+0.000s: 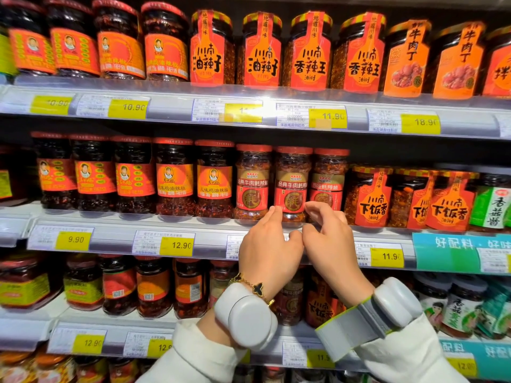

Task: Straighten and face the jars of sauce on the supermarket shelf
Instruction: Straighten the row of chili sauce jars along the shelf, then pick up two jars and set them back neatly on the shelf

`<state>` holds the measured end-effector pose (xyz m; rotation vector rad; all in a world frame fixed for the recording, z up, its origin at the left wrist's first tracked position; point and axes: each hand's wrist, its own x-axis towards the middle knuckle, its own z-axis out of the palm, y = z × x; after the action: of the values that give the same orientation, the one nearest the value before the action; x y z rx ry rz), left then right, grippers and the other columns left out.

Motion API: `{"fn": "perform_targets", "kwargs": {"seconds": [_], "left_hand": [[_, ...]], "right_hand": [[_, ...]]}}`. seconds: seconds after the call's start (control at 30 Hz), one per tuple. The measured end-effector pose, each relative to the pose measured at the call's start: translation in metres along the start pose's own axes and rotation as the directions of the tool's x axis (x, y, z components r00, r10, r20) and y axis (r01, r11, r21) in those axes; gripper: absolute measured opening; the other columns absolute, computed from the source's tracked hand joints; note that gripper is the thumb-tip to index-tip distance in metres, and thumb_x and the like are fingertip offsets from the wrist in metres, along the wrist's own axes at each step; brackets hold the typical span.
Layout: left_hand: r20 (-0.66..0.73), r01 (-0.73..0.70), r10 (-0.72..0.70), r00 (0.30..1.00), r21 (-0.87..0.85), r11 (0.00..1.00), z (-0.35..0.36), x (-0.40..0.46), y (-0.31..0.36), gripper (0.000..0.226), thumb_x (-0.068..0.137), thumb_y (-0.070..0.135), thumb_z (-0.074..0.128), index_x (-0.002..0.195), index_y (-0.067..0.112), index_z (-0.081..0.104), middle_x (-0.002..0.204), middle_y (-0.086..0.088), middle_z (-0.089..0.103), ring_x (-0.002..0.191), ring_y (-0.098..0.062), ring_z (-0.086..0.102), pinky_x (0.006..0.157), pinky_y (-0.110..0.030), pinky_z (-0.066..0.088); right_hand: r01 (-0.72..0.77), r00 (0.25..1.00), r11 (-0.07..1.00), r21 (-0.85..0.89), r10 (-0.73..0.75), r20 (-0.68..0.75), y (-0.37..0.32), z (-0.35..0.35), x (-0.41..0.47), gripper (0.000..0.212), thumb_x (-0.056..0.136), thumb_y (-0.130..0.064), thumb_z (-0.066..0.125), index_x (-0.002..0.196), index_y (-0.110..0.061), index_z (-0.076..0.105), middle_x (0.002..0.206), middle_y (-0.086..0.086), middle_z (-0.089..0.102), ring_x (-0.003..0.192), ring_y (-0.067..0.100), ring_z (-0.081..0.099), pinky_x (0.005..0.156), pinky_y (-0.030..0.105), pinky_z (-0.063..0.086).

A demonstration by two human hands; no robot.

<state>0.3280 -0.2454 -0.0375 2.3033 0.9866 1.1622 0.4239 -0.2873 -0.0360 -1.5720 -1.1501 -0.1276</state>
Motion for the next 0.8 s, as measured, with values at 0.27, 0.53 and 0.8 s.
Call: {"fn": "perform_targets", "kwargs": {"seconds": [0.27, 0.53, 0.8], "left_hand": [[0.007, -0.005, 0.005, 1.000, 0.009, 1.000, 0.000, -0.002, -0.001, 0.060, 0.089, 0.031, 0.045, 0.144, 0.019, 0.026, 0.152, 0.002, 0.026, 0.139, -0.014, 0.025, 0.109, -0.027, 0.024], [-0.079, -0.079, 0.075, 0.994, -0.048, 0.996, 0.002, -0.009, 0.008, 0.054, 0.085, 0.028, 0.047, 0.138, 0.026, 0.033, 0.136, 0.009, 0.035, 0.106, -0.020, 0.052, 0.086, -0.031, 0.041], [-0.001, -0.236, 0.236, 0.972, -0.064, 0.970, 0.021, -0.004, 0.020, 0.057, 0.085, 0.021, 0.047, 0.141, 0.023, 0.032, 0.147, 0.008, 0.035, 0.131, -0.010, 0.034, 0.102, -0.024, 0.027]], "right_hand": [[0.006, 1.000, 1.000, 0.024, -0.006, -0.005, 0.001, 0.001, -0.002, 0.046, 0.078, -0.001, 0.048, 0.120, -0.017, 0.054, 0.119, 0.007, 0.046, 0.111, 0.016, 0.051, 0.097, 0.019, 0.032], [0.018, 0.997, 1.000, -0.016, -0.019, -0.071, 0.008, -0.007, -0.004, 0.043, 0.079, -0.003, 0.049, 0.118, -0.020, 0.057, 0.113, 0.008, 0.053, 0.106, 0.014, 0.050, 0.092, 0.013, 0.029], [0.108, 0.956, 0.976, -0.191, -0.155, -0.248, 0.012, -0.031, -0.009, 0.038, 0.076, -0.010, 0.045, 0.111, -0.011, 0.059, 0.103, -0.001, 0.058, 0.102, 0.021, 0.045, 0.083, 0.023, 0.030]]}}
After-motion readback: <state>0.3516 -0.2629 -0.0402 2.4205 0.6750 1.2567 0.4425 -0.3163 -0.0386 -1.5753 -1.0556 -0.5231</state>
